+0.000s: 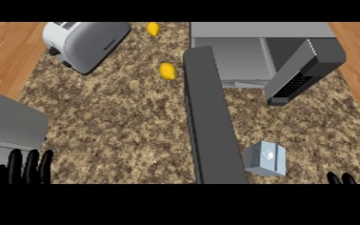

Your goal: Pick up the milk, place it into the microwave and close the microwave

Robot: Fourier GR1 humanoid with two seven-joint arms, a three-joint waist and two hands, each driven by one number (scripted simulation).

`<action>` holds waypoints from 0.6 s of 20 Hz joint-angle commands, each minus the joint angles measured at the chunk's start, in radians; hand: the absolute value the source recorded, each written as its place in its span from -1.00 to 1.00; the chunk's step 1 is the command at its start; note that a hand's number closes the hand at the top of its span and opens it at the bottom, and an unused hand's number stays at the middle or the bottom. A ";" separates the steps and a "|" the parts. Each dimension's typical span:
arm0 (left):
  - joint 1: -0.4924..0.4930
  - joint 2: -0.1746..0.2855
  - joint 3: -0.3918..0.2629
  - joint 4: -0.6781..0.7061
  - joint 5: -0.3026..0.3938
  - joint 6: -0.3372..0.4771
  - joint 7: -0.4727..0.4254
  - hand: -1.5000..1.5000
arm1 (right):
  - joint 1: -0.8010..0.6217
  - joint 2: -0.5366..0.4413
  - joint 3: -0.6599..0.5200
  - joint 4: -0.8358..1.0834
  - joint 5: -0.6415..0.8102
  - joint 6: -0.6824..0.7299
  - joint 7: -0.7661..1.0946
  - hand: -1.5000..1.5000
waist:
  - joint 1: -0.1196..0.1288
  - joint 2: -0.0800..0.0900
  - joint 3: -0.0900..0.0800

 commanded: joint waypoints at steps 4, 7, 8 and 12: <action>0.232 0.070 -0.003 -0.017 0.094 -0.073 -0.216 -1.00 | 0.022 0.006 0.023 0.020 0.162 -0.066 -0.066 -1.00 | 0.019 0.000 -0.001; 0.218 0.063 0.030 0.029 0.107 -0.064 -0.242 -1.00 | 0.020 0.007 0.020 0.094 0.165 -0.088 -0.108 -1.00 | 0.008 0.005 0.001; 0.244 0.064 -0.011 0.013 0.103 -0.069 -0.250 -1.00 | -0.008 0.017 0.055 0.061 0.211 -0.111 -0.049 -1.00 | 0.012 0.007 0.000; 0.293 0.125 0.060 -0.061 0.165 -0.101 -0.245 -1.00 | -0.054 0.035 0.058 0.166 0.271 -0.156 -0.070 -1.00 | 0.013 0.008 0.001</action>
